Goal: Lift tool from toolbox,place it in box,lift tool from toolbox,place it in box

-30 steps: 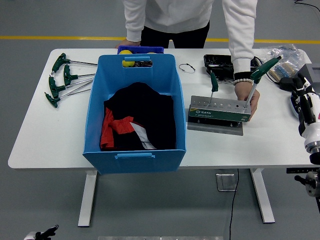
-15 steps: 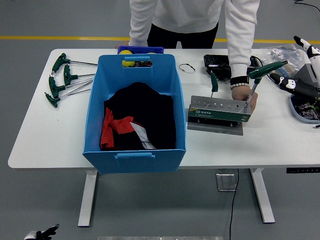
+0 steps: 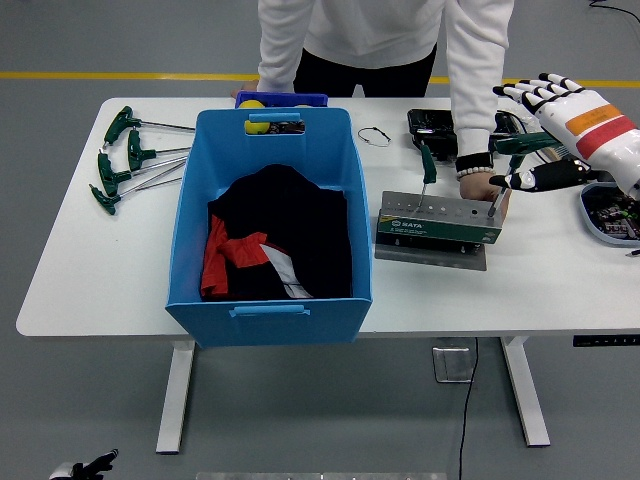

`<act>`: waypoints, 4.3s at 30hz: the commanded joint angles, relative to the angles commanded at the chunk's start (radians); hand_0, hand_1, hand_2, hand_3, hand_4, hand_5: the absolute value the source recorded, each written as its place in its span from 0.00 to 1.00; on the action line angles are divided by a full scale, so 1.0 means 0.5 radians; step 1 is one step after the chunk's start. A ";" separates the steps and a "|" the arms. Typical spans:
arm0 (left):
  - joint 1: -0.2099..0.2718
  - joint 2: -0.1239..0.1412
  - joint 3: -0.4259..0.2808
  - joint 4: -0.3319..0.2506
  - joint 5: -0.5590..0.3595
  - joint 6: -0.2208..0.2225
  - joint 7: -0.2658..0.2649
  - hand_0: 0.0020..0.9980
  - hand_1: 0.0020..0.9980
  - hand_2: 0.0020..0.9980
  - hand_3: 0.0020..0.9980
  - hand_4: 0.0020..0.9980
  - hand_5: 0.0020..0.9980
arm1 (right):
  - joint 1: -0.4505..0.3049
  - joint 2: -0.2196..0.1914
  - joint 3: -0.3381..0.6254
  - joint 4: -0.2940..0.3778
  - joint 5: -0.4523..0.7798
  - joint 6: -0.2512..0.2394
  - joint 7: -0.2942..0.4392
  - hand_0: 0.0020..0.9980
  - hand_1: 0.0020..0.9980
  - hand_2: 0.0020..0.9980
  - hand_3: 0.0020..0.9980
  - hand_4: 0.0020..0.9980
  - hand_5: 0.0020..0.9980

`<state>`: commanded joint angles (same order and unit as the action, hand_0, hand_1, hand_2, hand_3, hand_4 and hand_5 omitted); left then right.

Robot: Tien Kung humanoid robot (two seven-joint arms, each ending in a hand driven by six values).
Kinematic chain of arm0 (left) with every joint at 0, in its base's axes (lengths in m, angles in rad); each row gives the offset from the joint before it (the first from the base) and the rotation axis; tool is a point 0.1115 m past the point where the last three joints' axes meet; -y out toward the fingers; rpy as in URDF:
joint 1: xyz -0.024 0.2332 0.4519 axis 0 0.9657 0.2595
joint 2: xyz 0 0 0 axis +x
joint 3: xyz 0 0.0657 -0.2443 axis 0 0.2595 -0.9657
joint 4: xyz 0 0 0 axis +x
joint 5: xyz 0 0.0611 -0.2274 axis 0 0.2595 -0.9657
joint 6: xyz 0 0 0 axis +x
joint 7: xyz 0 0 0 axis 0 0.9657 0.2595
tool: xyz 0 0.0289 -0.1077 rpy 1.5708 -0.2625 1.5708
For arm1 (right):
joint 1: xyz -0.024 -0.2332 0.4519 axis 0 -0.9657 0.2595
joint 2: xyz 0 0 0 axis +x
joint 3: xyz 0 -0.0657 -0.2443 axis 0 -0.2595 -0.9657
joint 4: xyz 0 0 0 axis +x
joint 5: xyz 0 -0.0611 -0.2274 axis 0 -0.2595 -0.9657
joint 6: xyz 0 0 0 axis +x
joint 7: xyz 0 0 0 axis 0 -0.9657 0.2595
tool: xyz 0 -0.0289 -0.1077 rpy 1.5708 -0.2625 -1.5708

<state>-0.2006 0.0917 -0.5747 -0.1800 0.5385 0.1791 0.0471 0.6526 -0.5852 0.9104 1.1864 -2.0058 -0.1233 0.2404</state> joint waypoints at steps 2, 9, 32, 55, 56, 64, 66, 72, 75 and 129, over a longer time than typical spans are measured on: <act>0.000 -0.001 -0.002 0.000 0.003 0.000 0.001 0.85 0.82 0.80 0.61 0.72 0.57 | 0.095 0.022 -0.072 -0.112 0.058 0.016 -0.016 1.00 0.89 0.87 0.97 1.00 0.62; 0.000 0.001 -0.005 0.000 0.003 0.003 0.002 0.85 0.82 0.80 0.61 0.72 0.57 | 0.397 0.098 -0.241 -0.447 0.097 0.106 -0.029 0.95 0.83 0.76 0.89 1.00 0.47; -0.008 0.007 -0.033 0.000 0.022 -0.001 0.000 0.85 0.83 0.80 0.62 0.72 0.57 | 0.740 0.168 -0.667 -0.753 0.103 0.626 -0.131 0.72 0.57 0.52 0.71 1.00 0.38; -0.032 0.010 0.033 0.000 -0.051 0.002 -0.016 0.86 0.83 0.80 0.62 0.72 0.57 | 0.829 0.290 -0.773 -1.063 0.013 0.630 -0.137 0.63 0.41 0.38 0.48 1.00 0.39; -0.033 0.010 0.033 0.000 -0.052 0.003 -0.017 0.86 0.82 0.80 0.62 0.72 0.57 | 0.829 0.291 -0.775 -1.064 0.016 0.629 -0.137 0.56 0.37 0.35 0.43 1.00 0.39; -0.035 0.012 0.029 0.000 -0.048 0.002 -0.016 0.86 0.82 0.80 0.62 0.72 0.57 | 0.827 0.295 -0.788 -1.060 0.061 0.648 -0.146 0.50 0.32 0.32 0.41 1.00 0.39; -0.036 0.011 0.024 0.000 -0.042 0.002 -0.014 0.86 0.82 0.80 0.62 0.72 0.57 | 0.826 0.298 -0.790 -1.059 0.069 0.653 -0.151 0.50 0.32 0.32 0.41 1.00 0.39; -0.035 0.012 0.022 0.000 -0.038 0.003 -0.014 0.86 0.82 0.80 0.62 0.72 0.57 | 0.830 0.323 -0.795 -1.071 0.093 0.665 -0.169 0.44 0.27 0.29 0.39 1.00 0.39; -0.036 0.013 0.028 0.000 -0.045 0.004 -0.016 0.86 0.82 0.80 0.62 0.72 0.57 | 0.833 0.334 -0.799 -1.078 0.098 0.653 -0.169 0.37 0.23 0.27 0.38 1.00 0.39; -0.040 0.013 -0.003 0.000 0.008 0.000 -0.007 0.86 0.82 0.80 0.62 0.72 0.57 | 0.820 0.345 -0.791 -1.179 0.124 0.471 -0.130 0.11 0.03 0.05 0.04 1.00 0.66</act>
<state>-0.2205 0.0981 -0.5763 -0.1800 0.5424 0.1789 0.0435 1.0628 -0.4127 0.5148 0.5969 -1.9435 0.1122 0.1756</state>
